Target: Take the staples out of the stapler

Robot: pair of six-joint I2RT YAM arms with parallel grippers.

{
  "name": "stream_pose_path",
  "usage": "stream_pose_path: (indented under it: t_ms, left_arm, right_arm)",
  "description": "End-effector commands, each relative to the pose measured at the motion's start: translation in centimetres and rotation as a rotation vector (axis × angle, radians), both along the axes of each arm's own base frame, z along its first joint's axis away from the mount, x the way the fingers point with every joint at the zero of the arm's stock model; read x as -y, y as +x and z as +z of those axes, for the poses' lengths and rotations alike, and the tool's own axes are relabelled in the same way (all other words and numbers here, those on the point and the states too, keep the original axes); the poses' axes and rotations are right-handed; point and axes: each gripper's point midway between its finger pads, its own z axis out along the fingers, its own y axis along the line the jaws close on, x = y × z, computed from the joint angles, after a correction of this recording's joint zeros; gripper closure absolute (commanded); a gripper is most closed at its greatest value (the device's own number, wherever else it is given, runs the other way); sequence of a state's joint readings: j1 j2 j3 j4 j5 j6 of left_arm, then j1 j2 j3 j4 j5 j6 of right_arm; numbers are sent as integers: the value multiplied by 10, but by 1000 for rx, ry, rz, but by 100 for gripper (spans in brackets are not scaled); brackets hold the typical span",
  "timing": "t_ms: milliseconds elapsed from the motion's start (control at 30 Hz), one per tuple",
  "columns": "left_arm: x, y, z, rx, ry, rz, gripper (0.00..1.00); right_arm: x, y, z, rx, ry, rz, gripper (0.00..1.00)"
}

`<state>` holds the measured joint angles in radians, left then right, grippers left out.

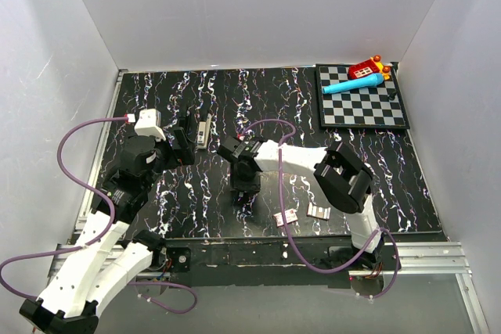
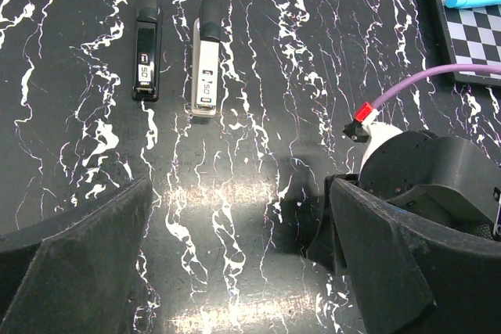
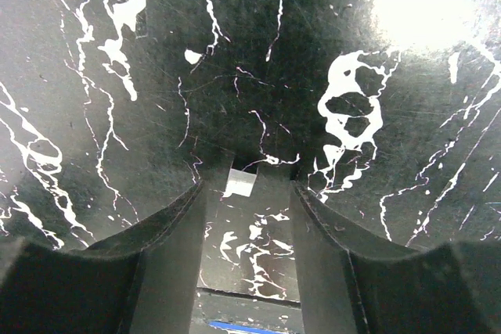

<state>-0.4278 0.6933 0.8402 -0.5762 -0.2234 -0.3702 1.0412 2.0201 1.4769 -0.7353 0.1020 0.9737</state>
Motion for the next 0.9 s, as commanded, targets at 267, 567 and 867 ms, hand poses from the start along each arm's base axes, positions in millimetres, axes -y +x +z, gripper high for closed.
stream_pose_path:
  t_ms: [267,567,867]
  left_arm:
    - [0,-3,-3,0,4,-11,2]
    - [1,-2,-3,-3,6,-12,2]
    - [1,-1,-5,-10,10,-13,2]
  right_arm:
    - [-12,5,1,11,-24,-8,53]
    - [-11,2,-2,7,-40,0,60]
    - [-16,2,-4,6,-47,25,70]
